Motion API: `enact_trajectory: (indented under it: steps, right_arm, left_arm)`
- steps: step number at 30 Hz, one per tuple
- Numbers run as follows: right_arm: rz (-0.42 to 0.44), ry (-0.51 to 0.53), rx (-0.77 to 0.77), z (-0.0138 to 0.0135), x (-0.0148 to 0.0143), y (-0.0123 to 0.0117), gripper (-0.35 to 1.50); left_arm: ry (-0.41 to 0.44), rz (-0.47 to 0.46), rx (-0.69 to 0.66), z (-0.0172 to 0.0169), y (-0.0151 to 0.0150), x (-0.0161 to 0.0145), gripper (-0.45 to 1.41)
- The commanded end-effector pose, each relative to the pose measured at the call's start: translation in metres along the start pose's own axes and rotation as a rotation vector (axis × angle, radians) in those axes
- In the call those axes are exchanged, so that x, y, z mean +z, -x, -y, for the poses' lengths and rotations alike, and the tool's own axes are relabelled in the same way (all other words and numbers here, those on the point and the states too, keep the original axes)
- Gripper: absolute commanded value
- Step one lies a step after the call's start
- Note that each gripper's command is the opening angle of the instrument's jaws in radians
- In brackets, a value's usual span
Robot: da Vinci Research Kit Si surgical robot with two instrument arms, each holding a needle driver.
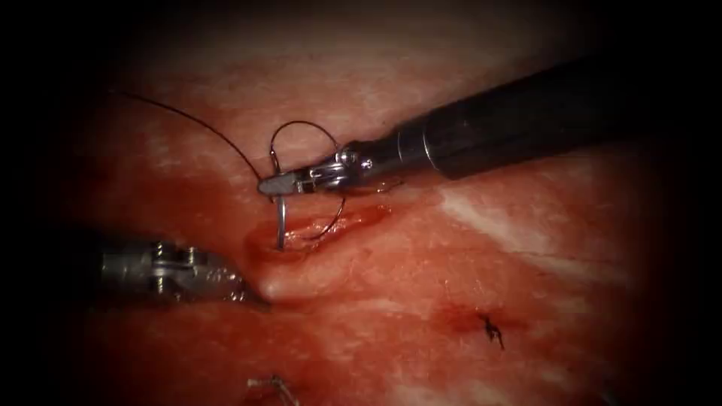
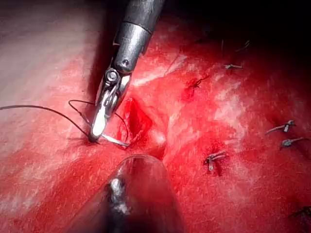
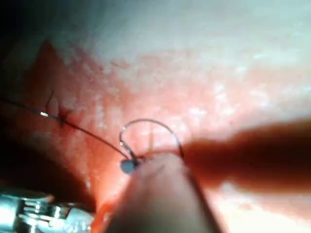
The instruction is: Wound Closure
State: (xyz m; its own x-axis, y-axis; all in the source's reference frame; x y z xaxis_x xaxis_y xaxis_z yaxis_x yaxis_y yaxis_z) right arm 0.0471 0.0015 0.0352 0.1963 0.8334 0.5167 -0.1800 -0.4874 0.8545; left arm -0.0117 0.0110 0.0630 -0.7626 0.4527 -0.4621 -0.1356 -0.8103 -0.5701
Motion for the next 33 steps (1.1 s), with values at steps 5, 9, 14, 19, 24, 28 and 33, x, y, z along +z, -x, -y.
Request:
enact_trajectory:
  steps: [5,9,14,19,24,28,33]
  right_arm:
    - [0.000,-0.027,0.035,-0.0004,0.0005,0.0001,-0.35]
    - [0.002,-0.051,0.055,-0.0003,0.0006,0.0006,-0.35]
    - [0.018,-0.074,0.091,0.0000,0.0009,0.0013,-0.35]
    - [0.020,-0.098,0.100,0.0002,0.0011,0.0017,-0.35]
    - [0.023,-0.102,0.100,0.0005,0.0012,0.0020,-0.35]
    - [0.026,-0.106,0.102,0.0009,0.0013,0.0023,-0.35]
    - [0.030,-0.100,0.100,0.0012,0.0017,0.0032,-0.35]
  left_arm:
    - [0.002,0.002,-0.001,-0.0003,0.0002,0.0009,-0.35]
    - [0.002,0.002,-0.001,-0.0003,0.0002,0.0009,-0.35]
    - [0.002,0.002,-0.001,-0.0003,0.0002,0.0009,-0.35]
    - [0.002,0.005,-0.001,-0.0003,0.0001,0.0010,-0.35]
    - [0.002,0.005,-0.001,-0.0003,0.0001,0.0010,-0.35]
    - [0.002,0.005,-0.001,-0.0002,0.0001,0.0010,-0.37]
    - [0.002,0.005,-0.001,-0.0002,0.0001,0.0010,-0.37]
